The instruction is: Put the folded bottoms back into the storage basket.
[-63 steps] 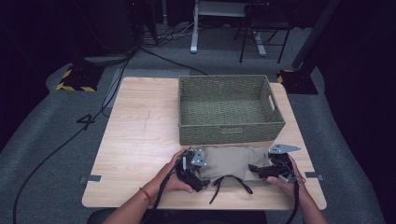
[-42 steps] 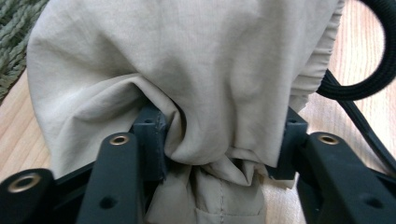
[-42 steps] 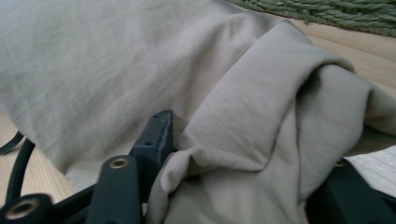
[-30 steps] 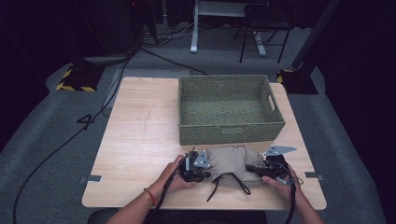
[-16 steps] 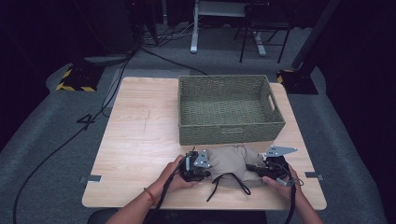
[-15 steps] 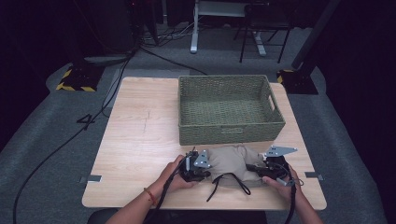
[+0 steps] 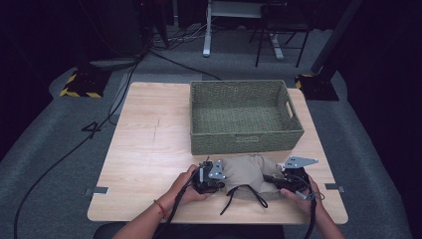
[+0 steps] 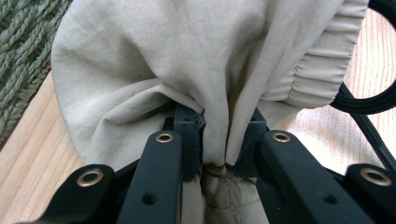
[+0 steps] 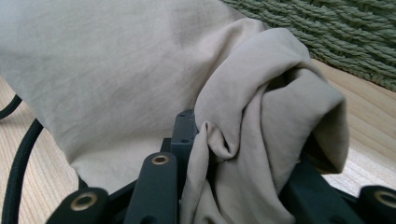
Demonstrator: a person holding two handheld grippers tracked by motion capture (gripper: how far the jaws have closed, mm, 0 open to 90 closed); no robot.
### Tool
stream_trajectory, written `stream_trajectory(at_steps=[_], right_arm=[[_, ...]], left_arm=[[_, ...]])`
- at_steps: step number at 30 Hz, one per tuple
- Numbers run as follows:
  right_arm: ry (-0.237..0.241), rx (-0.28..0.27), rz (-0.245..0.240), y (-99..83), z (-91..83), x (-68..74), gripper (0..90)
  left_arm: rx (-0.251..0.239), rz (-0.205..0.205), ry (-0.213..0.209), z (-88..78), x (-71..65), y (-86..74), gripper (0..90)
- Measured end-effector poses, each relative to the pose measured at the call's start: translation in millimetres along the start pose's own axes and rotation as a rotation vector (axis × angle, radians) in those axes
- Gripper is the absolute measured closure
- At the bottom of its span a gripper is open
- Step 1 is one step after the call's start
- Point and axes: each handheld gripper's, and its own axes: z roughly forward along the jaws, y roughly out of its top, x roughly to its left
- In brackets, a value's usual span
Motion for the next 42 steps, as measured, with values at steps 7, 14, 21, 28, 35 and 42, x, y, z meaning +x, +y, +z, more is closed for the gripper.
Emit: stream_trajectory(at_steps=[7,14,21,28,35,42], right_arm=[[-0.022,-0.016,-0.009,2.8,-8.4,0.8,71.9],[-0.035,-0.051,-0.005,8.1,-22.2,0.8,72.1],[-0.051,-0.084,-0.012,14.8,-40.5,1.2,72.1],[-0.074,-0.113,-0.028,31.4,-59.6,1.2,72.3],[-0.090,-0.148,-0.040,48.7,-81.7,1.5,72.3],[-0.105,-0.168,-0.057,65.0,-89.9,-0.5,72.2]], left_arm=[[0.002,0.024,0.019,-1.7,-2.6,8.3,76.6],[-0.021,0.035,0.027,-9.3,-0.3,19.4,77.3],[-0.044,0.059,0.045,-20.0,-2.0,35.5,77.6],[-0.071,0.075,0.065,-36.5,-0.4,55.5,77.8],[-0.092,0.117,0.094,-53.2,-1.6,73.4,77.8],[-0.122,0.123,0.117,-66.5,5.5,85.9,77.8]])
